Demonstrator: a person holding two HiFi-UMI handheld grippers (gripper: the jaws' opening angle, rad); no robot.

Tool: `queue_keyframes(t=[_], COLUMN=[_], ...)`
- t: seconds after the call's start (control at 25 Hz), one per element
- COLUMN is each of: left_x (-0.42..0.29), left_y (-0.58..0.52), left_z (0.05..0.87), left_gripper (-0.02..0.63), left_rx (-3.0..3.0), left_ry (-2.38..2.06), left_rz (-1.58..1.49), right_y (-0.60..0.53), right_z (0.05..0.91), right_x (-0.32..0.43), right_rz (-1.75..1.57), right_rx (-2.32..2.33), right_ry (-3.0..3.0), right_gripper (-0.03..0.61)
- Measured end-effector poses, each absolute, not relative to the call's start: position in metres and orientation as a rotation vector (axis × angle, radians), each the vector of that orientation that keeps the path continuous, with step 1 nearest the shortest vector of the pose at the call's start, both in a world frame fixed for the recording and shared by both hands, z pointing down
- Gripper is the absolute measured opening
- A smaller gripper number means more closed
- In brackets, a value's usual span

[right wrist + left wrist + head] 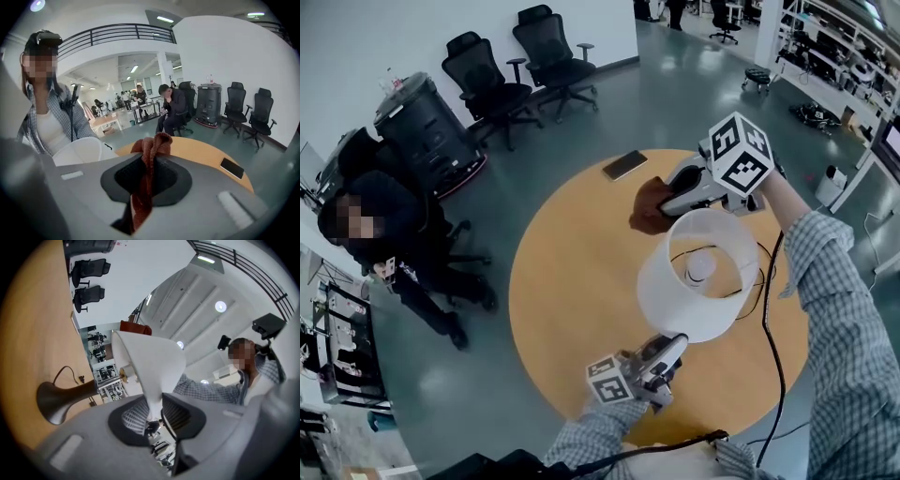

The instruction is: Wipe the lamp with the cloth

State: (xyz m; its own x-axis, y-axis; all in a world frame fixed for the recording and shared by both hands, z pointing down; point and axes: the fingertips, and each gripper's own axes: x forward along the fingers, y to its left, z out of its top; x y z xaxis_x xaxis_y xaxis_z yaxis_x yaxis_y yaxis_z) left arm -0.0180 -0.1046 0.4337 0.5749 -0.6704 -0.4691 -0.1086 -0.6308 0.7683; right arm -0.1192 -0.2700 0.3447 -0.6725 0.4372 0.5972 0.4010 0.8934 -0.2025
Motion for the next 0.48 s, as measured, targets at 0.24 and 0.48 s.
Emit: queue_keyframes(t=[0.24, 0.48], left_x=[-0.021, -0.022], left_y=[-0.107, -0.106], left_z=[0.432, 0.435], left_gripper=[0.089, 0.091], left_rx=[2.093, 2.093], left_ry=[-0.624, -0.632], left_rz=[-1.023, -1.013], right_y=[-0.253, -0.193], right_z=[0.329, 0.328], right_x=[-0.134, -0.149], right_rz=[-0.052, -0.203], right_rx=[-0.696, -0.906], right_ry=[-2.3, -2.103], right_gripper=[0.038, 0.038])
